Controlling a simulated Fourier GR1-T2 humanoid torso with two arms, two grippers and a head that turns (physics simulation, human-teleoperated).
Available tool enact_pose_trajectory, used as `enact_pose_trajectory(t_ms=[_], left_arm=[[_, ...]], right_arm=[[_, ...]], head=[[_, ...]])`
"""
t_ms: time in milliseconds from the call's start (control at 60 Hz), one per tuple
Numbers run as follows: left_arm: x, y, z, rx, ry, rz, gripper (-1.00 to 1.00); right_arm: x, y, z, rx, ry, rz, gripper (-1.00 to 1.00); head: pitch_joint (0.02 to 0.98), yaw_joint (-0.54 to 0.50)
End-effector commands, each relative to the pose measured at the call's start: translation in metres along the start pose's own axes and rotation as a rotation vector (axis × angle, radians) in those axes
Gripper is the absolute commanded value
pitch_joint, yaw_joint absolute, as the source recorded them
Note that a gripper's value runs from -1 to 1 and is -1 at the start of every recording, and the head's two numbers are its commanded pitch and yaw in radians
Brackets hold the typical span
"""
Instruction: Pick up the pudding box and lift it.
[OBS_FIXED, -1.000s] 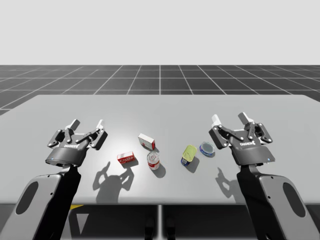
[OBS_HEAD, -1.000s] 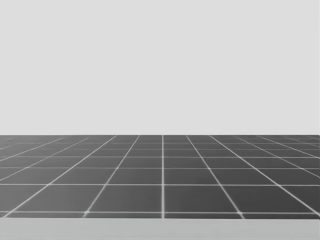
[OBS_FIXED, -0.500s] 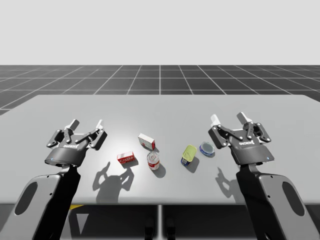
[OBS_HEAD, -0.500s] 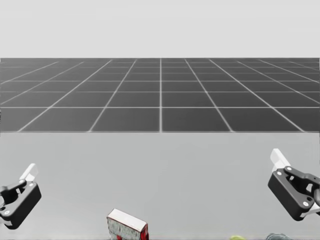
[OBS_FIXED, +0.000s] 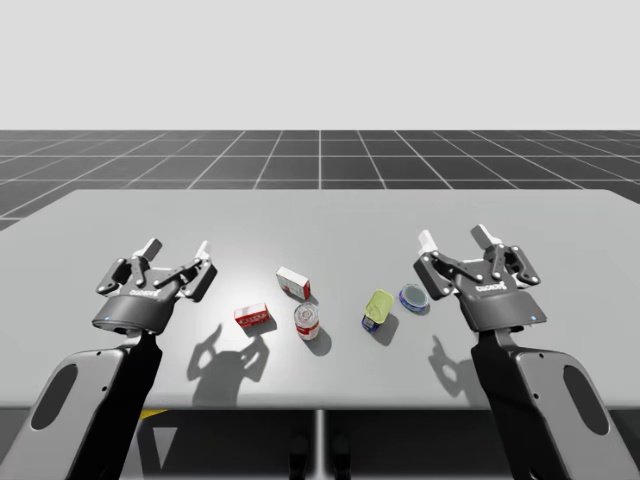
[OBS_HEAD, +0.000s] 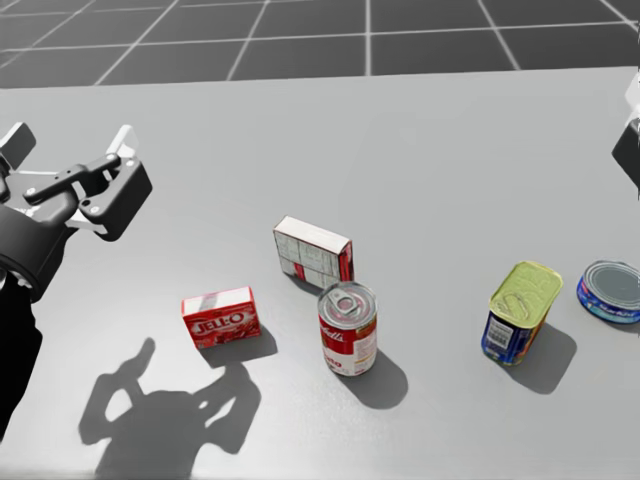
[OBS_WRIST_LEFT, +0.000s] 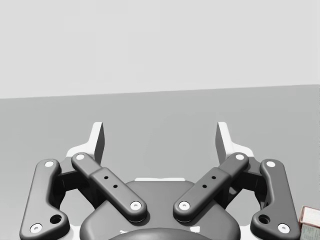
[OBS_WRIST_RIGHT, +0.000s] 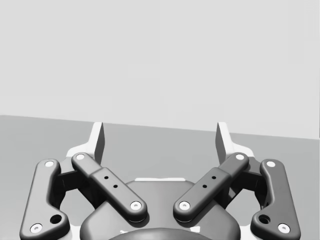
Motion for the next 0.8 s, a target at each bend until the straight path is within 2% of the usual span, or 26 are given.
enact_pose_trajectory(t_ms=[17, 217, 333, 383, 467, 550, 800], left_arm=[[0.001, -0.003, 0.001, -0.014, 0.002, -0.005, -1.00], [0.006, -0.023, 0.014, -0.096, 0.034, -0.001, -1.00], [0.003, -0.032, 0.019, -0.192, 0.096, 0.012, -1.00], [0.000, -0.033, 0.018, -0.195, 0.107, -0.008, -1.00], [-0.005, -0.033, 0.015, -0.243, 0.153, 0.011, -1.00], [-0.009, -0.035, 0.015, -0.298, 0.191, 0.014, -1.00], [-0.028, -0.042, 0.011, -0.409, 0.273, -0.018, -1.00]], right_arm=[[0.000, 0.002, 0.000, 0.001, 0.001, 0.005, -1.00], [-0.002, 0.004, 0.000, -0.004, 0.007, 0.015, -1.00], [-0.004, 0.005, -0.001, -0.008, 0.015, 0.018, -1.00], [-0.005, 0.004, -0.001, -0.008, 0.017, 0.020, -1.00], [-0.006, 0.004, -0.001, -0.009, 0.019, 0.021, -1.00], [-0.006, 0.005, -0.001, -0.010, 0.019, 0.022, -1.00], [-0.007, 0.006, 0.000, -0.011, 0.021, 0.024, -1.00]], head=[[0.780, 0.12], [0.783, 0.12], [0.780, 0.12], [0.781, 0.11], [0.784, 0.11], [0.786, 0.12], [0.785, 0.12]])
